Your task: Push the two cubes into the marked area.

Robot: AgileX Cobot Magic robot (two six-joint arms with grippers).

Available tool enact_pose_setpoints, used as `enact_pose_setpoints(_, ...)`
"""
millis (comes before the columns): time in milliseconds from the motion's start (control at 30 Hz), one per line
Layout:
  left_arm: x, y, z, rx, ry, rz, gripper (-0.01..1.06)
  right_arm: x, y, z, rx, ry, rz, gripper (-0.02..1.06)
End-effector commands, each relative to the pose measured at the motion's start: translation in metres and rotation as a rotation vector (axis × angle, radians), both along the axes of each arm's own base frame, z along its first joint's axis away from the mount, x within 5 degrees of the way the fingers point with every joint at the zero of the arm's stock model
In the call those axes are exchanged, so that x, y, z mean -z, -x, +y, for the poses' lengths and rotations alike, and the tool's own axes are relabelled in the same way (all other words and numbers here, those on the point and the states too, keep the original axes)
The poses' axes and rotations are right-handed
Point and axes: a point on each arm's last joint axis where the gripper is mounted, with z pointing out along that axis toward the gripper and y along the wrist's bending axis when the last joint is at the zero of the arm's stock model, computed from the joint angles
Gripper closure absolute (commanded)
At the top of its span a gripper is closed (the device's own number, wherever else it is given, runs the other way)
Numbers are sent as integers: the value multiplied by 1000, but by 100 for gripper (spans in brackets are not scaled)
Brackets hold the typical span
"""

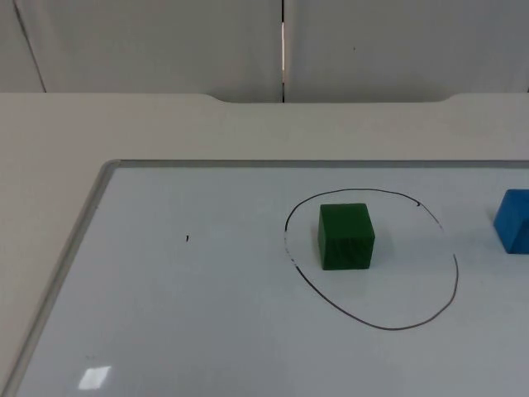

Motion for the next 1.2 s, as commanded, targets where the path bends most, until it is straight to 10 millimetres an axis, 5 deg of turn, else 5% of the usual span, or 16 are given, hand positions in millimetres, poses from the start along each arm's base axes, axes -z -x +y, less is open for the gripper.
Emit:
enact_pose_setpoints(0,6,0,-2,24,-15,24,105,1,0,0,4,3,-2,-1)
enact_pose_setpoints(733,9,-1,-2,19,-21,41,105,-1,0,-2,24,10,-21,1)
enact_pose_setpoints(833,9,-1,-2,19,-21,41,105,-7,1,-2,23,7,-52,5)
enact_pose_setpoints(967,9,-1,-2,19,-21,41,105,-32,-14,0,31,-15,-92,28)
enact_pose_setpoints(1167,9,-1,-2,19,-28,37,105,-51,-41,2,35,-24,-68,40)
